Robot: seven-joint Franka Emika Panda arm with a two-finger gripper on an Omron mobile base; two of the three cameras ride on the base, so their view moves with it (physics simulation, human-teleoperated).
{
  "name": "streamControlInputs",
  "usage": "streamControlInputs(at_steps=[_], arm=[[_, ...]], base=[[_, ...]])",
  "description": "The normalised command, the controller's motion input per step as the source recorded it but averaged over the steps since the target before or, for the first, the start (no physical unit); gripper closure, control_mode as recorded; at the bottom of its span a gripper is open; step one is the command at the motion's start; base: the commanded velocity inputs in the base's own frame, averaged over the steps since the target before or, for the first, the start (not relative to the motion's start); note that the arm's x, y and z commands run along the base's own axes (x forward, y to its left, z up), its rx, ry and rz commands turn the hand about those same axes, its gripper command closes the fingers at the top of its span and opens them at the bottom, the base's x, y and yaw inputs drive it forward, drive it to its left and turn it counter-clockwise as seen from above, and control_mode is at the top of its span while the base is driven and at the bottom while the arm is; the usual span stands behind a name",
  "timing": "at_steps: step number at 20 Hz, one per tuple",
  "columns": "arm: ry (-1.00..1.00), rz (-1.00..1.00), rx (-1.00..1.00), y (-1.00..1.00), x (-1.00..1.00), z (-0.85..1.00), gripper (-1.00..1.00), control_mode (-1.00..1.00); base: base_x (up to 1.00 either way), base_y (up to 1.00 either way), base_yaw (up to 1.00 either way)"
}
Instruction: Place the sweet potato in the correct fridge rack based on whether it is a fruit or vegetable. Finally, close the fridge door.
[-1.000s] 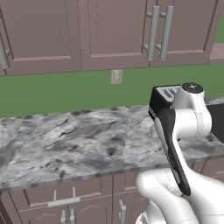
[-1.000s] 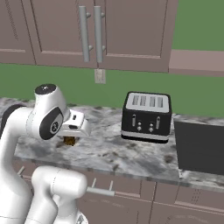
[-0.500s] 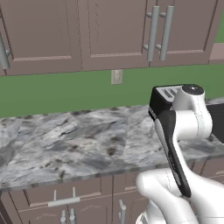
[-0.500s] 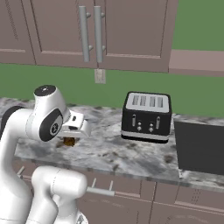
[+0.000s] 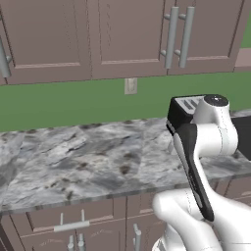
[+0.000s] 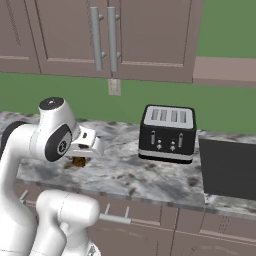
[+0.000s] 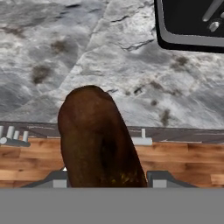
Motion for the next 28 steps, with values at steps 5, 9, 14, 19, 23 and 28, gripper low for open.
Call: streamControlInputs(at_steps=[5,9,14,19,23,28], arm=[[0.0,0.0,0.0,-0.02,-0.07,0.0,1.0,-1.0],[0.0,0.0,0.0,0.0,0.0,0.0,1.0,1.0],[0.0,0.0,0.0,0.0,0.0,0.0,1.0,1.0],[0.0,0.0,0.0,0.0,0.0,0.0,1.0,1.0],[0.0,0.0,0.0,0.0,0.0,0.0,1.0,1.0],[0.0,0.0,0.0,0.0,0.0,0.0,1.0,1.0]], base=[[0.0,0.0,0.0],[-0.32,-0.21,-0.16],[-0.26,-0.4,-0.54],[-0.08,-0.26,-0.78],[-0.01,-0.24,-0.82],[0.0,-0.32,-0.81]])
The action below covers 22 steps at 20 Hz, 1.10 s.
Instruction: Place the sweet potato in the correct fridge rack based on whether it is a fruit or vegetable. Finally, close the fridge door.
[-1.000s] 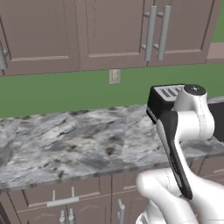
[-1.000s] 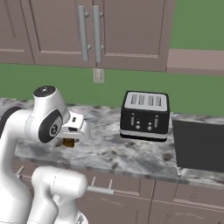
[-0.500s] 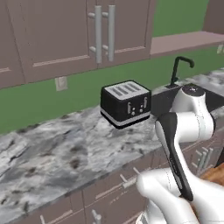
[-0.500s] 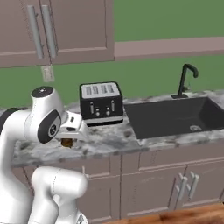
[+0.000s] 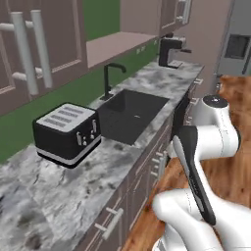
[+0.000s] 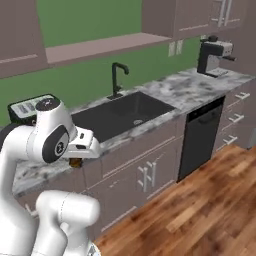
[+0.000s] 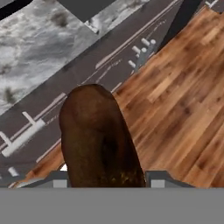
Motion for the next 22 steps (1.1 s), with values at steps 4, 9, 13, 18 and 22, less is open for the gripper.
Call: streamControlInputs(at_steps=[4,9,13,18,22], arm=[[0.0,0.0,0.0,0.0,0.0,0.0,1.0,1.0],[0.0,0.0,0.0,0.0,0.0,0.0,1.0,1.0],[0.0,0.0,0.0,0.0,0.0,0.0,1.0,1.0],[0.0,0.0,0.0,0.0,0.0,0.0,1.0,1.0],[0.0,0.0,0.0,0.0,0.0,0.0,1.0,1.0]], base=[[0.0,-0.49,-0.79],[0.16,-0.74,-0.66],[0.63,-1.0,-0.44],[0.99,-0.82,-0.27],[1.0,-0.58,-0.09]])
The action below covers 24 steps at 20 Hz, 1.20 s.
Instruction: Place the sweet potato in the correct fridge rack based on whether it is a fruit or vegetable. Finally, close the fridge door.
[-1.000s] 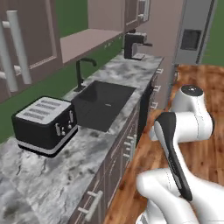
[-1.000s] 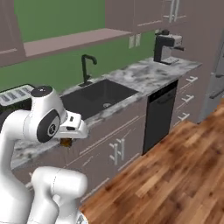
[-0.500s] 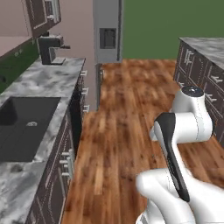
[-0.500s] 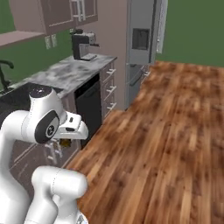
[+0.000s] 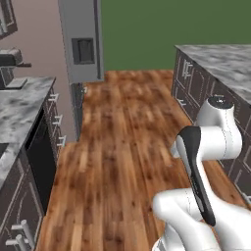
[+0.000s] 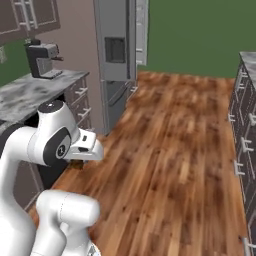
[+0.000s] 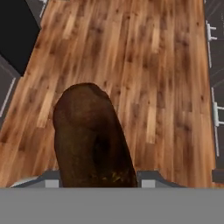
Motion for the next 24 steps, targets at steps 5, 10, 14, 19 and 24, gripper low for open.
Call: streamControlInputs(at_steps=[5,10,14,19,24], arm=[[0.0,0.0,0.0,0.0,0.0,0.0,1.0,1.0],[0.0,0.0,0.0,0.0,0.0,0.0,1.0,1.0],[0.0,0.0,0.0,0.0,0.0,0.0,1.0,1.0],[0.0,0.0,0.0,0.0,0.0,0.0,1.0,1.0],[0.0,0.0,0.0,0.0,0.0,0.0,1.0,1.0]], base=[[1.0,-0.45,-0.02],[1.0,-0.4,-0.01],[1.0,-0.46,-0.01],[1.0,-0.57,-0.04],[1.0,-0.53,-0.03]])
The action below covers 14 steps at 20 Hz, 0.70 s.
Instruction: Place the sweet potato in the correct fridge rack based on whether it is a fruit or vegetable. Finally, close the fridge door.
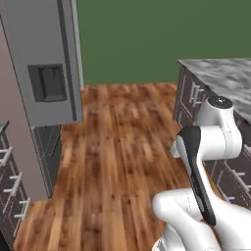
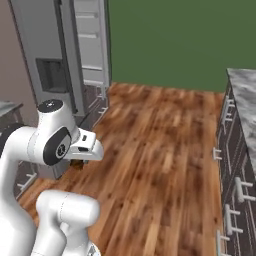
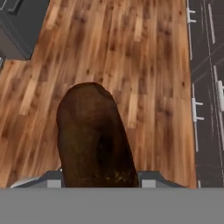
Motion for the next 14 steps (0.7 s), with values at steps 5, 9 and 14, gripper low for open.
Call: streamControlInputs(at_steps=[5,9,14], arm=[[0.0,0.0,0.0,0.0,0.0,0.0,1.0,1.0],[0.0,0.0,0.0,0.0,0.0,0.0,1.0,1.0],[0.0,0.0,0.0,0.0,0.0,0.0,1.0,1.0]], base=[[1.0,-0.53,-0.02],[1.0,-0.51,-0.01],[1.0,-0.23,-0.01]])
